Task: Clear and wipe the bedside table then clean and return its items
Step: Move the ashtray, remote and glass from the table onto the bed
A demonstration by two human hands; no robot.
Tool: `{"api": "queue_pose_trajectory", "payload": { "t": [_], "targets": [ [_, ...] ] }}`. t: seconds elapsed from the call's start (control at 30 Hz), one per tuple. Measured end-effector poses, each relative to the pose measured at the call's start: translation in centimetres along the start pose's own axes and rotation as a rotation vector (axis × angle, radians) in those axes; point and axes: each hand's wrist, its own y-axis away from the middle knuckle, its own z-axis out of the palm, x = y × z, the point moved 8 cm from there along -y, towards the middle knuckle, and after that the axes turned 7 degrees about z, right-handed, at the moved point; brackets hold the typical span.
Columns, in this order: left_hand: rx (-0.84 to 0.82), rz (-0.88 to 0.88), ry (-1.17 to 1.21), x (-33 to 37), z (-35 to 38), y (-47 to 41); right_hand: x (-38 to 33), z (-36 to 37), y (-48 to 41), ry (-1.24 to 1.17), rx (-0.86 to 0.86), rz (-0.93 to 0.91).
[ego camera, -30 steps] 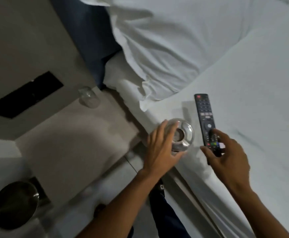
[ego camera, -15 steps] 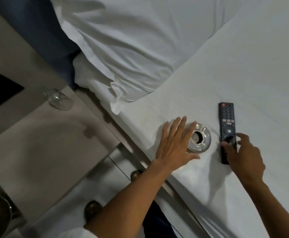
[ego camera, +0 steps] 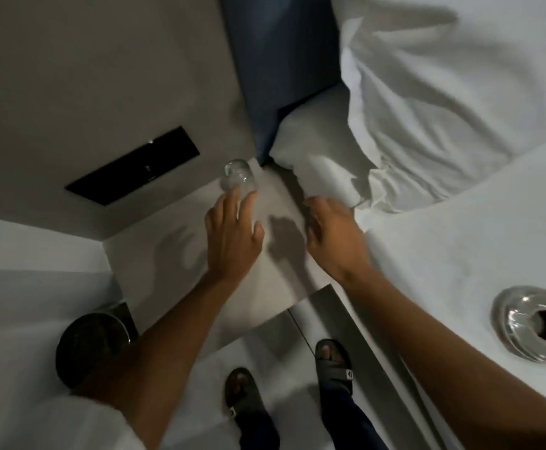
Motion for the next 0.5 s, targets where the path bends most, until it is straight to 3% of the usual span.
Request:
{"api": "queue_pose_trajectory", "payload": {
  "t": [0.2, 0.37, 0.5],
  "targets": [
    [-0.246, -0.162, 0.095, -6.4, 3.8, -6.1, 0.2, 8.7, -4.3, 0.123, -0.395, 0.143],
    [-0.408, -0.225, 0.221, -7.6, 8.7, -9.6, 0.1, 9.0, -3.9, 0.053, -0.389, 0.104],
    [-0.314, -0.308, 0.323, -8.2, 9.1, -9.2, 0.7, 8.5, -3.4, 0.015, -0.363, 0.080]
  ]
}}
